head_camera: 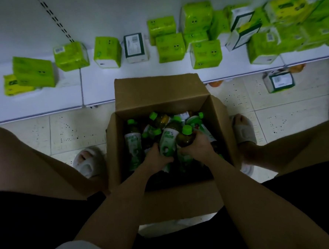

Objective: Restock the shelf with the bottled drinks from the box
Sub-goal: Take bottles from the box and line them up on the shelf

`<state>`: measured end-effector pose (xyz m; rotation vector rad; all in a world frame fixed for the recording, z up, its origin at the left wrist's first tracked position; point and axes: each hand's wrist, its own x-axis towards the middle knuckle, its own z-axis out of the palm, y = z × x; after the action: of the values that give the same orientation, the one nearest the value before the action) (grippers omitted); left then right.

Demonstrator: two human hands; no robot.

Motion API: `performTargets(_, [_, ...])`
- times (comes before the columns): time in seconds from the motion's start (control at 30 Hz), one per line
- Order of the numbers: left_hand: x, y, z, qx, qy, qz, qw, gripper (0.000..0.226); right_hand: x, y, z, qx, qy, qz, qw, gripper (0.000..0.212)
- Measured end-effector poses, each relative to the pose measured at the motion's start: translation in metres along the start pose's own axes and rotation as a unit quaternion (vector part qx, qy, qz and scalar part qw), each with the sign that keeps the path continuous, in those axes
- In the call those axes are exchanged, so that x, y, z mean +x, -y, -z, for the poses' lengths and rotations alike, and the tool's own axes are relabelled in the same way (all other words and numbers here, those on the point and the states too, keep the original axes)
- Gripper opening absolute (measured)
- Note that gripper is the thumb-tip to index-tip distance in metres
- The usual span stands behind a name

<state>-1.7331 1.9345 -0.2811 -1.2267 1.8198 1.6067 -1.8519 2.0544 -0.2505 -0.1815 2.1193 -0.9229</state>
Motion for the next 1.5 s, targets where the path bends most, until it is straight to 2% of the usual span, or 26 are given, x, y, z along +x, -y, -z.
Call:
performTargets(0.1, [-0.012,-0.006,0.014,-0.013,-0.05,-0.04,0.998,0.087,0.0,0.021,0.006,0.04,0.031,-0.002,0.999,0.062])
performTargets(0.17, [-0.02,-0.012,0.025,-0.024,-0.084,-0.072,0.994,0.087,-0.005,0.035,0.011,0.094,0.053,0.005,0.994,0.06])
performTargets(0.27, [-0.037,-0.025,0.041,-0.071,-0.127,-0.099,0.984,0.075,-0.018,0.054,0.018,0.124,0.052,0.039,0.99,0.054])
performTargets(0.37, [-0.056,-0.039,0.052,-0.134,-0.143,-0.14,0.971,0.063,-0.03,0.071,0.026,0.142,0.037,0.064,0.987,0.059])
performTargets(0.5, [-0.085,-0.061,0.065,-0.167,-0.175,-0.206,0.948,0.047,-0.047,0.101,0.04,0.221,0.025,0.105,0.969,0.051])
performTargets(0.6, [-0.107,-0.077,0.079,-0.185,-0.203,-0.244,0.93,0.041,-0.06,0.125,0.046,0.286,-0.004,0.148,0.947,0.068])
performTargets(0.67, [-0.117,-0.086,0.09,-0.198,-0.207,-0.276,0.918,0.051,-0.07,0.142,0.052,0.342,-0.008,0.182,0.922,0.065])
performTargets(0.73, [-0.129,-0.096,0.102,-0.2,-0.205,-0.305,0.908,0.052,-0.081,0.162,0.059,0.392,0.012,0.203,0.897,0.066])
performTargets(0.77, [-0.135,-0.103,0.109,-0.198,-0.204,-0.322,0.903,0.051,-0.086,0.173,0.063,0.406,0.021,0.216,0.888,0.062])
performTargets(0.8, [-0.141,-0.109,0.117,-0.188,-0.205,-0.336,0.9,0.053,-0.093,0.184,0.067,0.414,0.029,0.237,0.878,0.049])
performTargets(0.87, [-0.157,-0.124,0.132,-0.167,-0.208,-0.366,0.892,0.056,-0.104,0.206,0.074,0.422,0.031,0.276,0.863,0.028])
performTargets(0.97, [-0.181,-0.143,0.156,-0.161,-0.22,-0.399,0.876,0.053,-0.126,0.239,0.084,0.432,0.02,0.325,0.841,0.029])
performTargets(1.17, [-0.231,-0.181,0.206,-0.187,-0.226,-0.451,0.843,0.051,-0.165,0.303,0.103,0.41,0.034,0.412,0.813,0.052])
performTargets(1.27, [-0.256,-0.204,0.233,-0.186,-0.241,-0.481,0.822,0.05,-0.186,0.338,0.111,0.378,0.028,0.451,0.808,0.076])
performTargets(1.43, [-0.297,-0.241,0.281,-0.17,-0.283,-0.518,0.789,0.051,-0.209,0.393,0.124,0.348,0.02,0.489,0.8,0.058])
performTargets(1.5, [-0.313,-0.256,0.298,-0.16,-0.296,-0.527,0.78,0.06,-0.217,0.416,0.128,0.345,0.012,0.5,0.794,0.054])
